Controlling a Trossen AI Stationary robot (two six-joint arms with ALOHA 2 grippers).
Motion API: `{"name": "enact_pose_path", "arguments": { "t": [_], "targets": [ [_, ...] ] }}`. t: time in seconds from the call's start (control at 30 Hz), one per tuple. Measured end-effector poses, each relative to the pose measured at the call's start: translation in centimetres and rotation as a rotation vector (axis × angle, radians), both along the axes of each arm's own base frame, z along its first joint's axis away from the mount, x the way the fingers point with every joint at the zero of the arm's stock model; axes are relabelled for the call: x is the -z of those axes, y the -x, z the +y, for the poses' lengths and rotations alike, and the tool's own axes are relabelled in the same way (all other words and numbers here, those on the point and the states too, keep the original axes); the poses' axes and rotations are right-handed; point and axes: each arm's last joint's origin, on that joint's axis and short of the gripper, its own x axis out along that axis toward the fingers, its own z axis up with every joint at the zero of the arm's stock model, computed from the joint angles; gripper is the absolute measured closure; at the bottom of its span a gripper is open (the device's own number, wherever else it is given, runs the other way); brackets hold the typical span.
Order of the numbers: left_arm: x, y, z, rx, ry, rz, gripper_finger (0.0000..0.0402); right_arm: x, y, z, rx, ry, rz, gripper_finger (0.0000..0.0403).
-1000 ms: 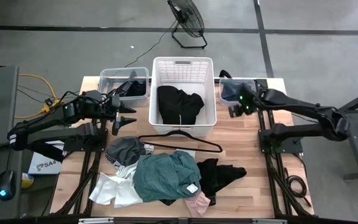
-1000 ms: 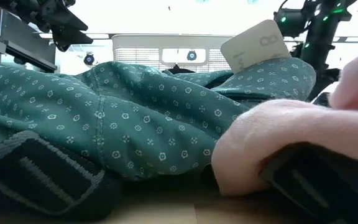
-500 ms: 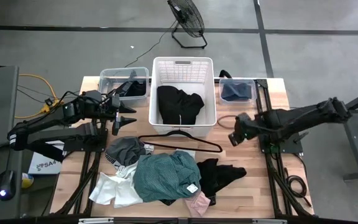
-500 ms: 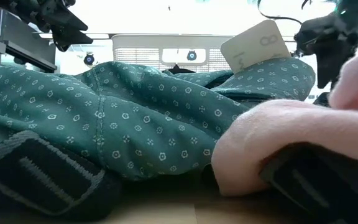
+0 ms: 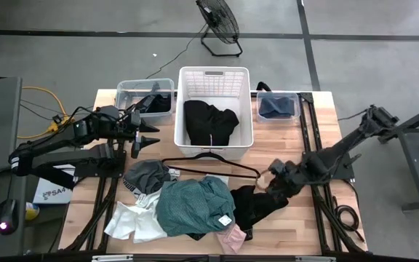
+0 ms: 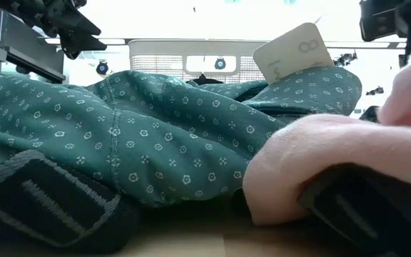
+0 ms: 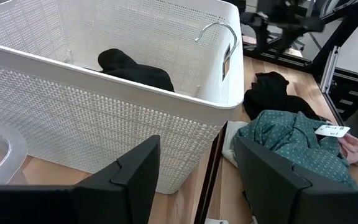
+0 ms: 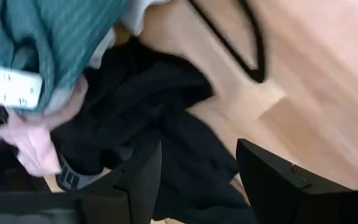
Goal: Pick & Place Cloths
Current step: Put the black boxer shorts into the left transparent bin
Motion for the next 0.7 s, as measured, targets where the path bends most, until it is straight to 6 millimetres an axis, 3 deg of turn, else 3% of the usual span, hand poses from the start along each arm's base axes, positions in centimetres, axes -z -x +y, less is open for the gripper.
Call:
{"name": "enact_pose_path", "arguments": {
  "t": [0.3, 0.7],
  "targets": [
    [0.0, 0.0, 0.0, 0.000, 0.000, 0.000, 0.0199, 2.8, -1.7, 3.3, -0.066, -0.029, 0.007, 0.0204],
    [0.0, 0.0, 0.0, -0.001, 0.003, -0.001, 0.0199, 4.7, -3.6, 3.7, 0.172, -0.200, 0.058, 0.0203]
  ]
}}
